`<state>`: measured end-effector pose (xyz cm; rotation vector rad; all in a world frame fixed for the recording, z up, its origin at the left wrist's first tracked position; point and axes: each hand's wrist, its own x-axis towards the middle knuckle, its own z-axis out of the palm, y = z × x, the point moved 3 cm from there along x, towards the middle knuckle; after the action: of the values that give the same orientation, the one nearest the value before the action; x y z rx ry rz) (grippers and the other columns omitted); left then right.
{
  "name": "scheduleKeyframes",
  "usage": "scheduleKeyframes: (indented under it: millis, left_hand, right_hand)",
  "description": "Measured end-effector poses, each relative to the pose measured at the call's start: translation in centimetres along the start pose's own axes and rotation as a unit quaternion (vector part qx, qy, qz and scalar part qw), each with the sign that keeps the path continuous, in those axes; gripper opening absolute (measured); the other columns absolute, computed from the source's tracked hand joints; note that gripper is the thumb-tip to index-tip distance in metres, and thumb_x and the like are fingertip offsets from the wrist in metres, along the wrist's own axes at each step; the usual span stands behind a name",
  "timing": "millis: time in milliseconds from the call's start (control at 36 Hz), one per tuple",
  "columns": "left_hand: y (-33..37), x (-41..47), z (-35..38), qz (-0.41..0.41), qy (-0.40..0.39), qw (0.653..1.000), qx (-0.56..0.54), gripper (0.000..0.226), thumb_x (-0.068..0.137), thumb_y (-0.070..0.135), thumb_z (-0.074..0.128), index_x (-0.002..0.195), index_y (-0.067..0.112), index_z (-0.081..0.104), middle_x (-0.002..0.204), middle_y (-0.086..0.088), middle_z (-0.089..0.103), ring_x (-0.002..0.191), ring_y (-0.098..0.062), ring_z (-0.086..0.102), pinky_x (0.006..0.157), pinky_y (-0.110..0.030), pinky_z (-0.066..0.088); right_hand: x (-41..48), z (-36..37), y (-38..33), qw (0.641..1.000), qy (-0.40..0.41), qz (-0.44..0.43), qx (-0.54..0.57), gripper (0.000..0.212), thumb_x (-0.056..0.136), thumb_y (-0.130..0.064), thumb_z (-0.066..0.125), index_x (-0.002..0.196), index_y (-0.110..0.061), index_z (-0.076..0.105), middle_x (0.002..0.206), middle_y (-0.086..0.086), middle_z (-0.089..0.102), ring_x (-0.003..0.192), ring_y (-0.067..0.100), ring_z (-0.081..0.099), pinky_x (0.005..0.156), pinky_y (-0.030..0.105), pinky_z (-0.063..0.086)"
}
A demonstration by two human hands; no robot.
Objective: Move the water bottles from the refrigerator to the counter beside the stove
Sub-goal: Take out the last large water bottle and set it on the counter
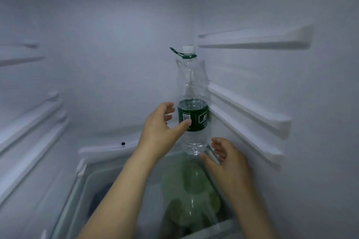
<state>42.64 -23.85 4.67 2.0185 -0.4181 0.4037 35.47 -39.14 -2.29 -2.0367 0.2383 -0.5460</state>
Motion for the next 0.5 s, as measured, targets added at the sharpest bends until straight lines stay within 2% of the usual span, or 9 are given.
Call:
scheduleKeyframes:
  millis: [111, 222, 306, 417, 500]
  left_hand:
    - [-0.5, 2.5, 1.3, 0.001, -0.009, 1.0, 0.011, 0.079, 0.074, 0.038, 0.078, 0.139, 0.017, 0.039, 0.137, 0.002, 0.05, 0.117, -0.012, 0.052, 0.096, -0.027, 0.044]
    - [-0.9, 4.7, 2.1, -0.01, -0.011, 1.0, 0.012, 0.092, 0.07, 0.046, 0.078, 0.145, 0.018, 0.03, 0.144, 0.001, 0.043, 0.125, -0.017, 0.047, 0.1, -0.034, 0.044]
    - [-0.9, 6.1, 2.5, -0.015, -0.013, 1.0, 0.001, 0.1, 0.065, 0.05, 0.079, 0.145, 0.02, 0.027, 0.145, 0.0, 0.042, 0.126, -0.02, 0.047, 0.098, -0.037, 0.046]
    - [-0.6, 7.3, 2.9, -0.005, -0.024, 0.998, -0.053, 0.091, 0.066, 0.044, 0.081, 0.14, 0.022, 0.034, 0.137, 0.003, 0.049, 0.112, -0.014, 0.053, 0.09, -0.031, 0.047]
    - [-0.6, 7.9, 3.4, 0.013, -0.022, 0.998, -0.062, 0.083, 0.064, 0.042, 0.084, 0.131, 0.026, 0.039, 0.122, 0.012, 0.054, 0.107, -0.009, 0.053, 0.089, -0.028, 0.047]
  right_hand:
    - [1.1, 0.7, 0.5, 1.0, 0.002, 0.011, -0.008, 0.044, 0.079, -0.034, 0.073, 0.121, -0.031, 0.058, 0.116, -0.015, 0.064, 0.107, 0.006, 0.06, 0.087, 0.02, 0.046]
    - [2.1, 1.4, 0.8, 1.0, -0.009, 0.02, -0.014, 0.052, 0.08, -0.035, 0.073, 0.128, -0.029, 0.054, 0.125, -0.012, 0.062, 0.113, 0.007, 0.058, 0.096, 0.026, 0.047]
    - [2.7, 1.6, 1.0, 1.0, -0.003, 0.023, -0.013, 0.053, 0.079, -0.034, 0.074, 0.128, -0.028, 0.054, 0.124, -0.012, 0.061, 0.112, 0.007, 0.057, 0.093, 0.022, 0.045]
    - [3.2, 1.7, 1.2, 0.999, 0.003, 0.035, -0.002, 0.055, 0.078, -0.032, 0.075, 0.128, -0.029, 0.052, 0.112, -0.014, 0.057, 0.107, 0.005, 0.055, 0.091, 0.021, 0.043]
    - [3.5, 1.9, 1.4, 0.999, 0.001, 0.036, 0.005, 0.054, 0.079, -0.028, 0.075, 0.128, -0.027, 0.052, 0.11, -0.015, 0.054, 0.102, 0.002, 0.051, 0.089, 0.018, 0.041]
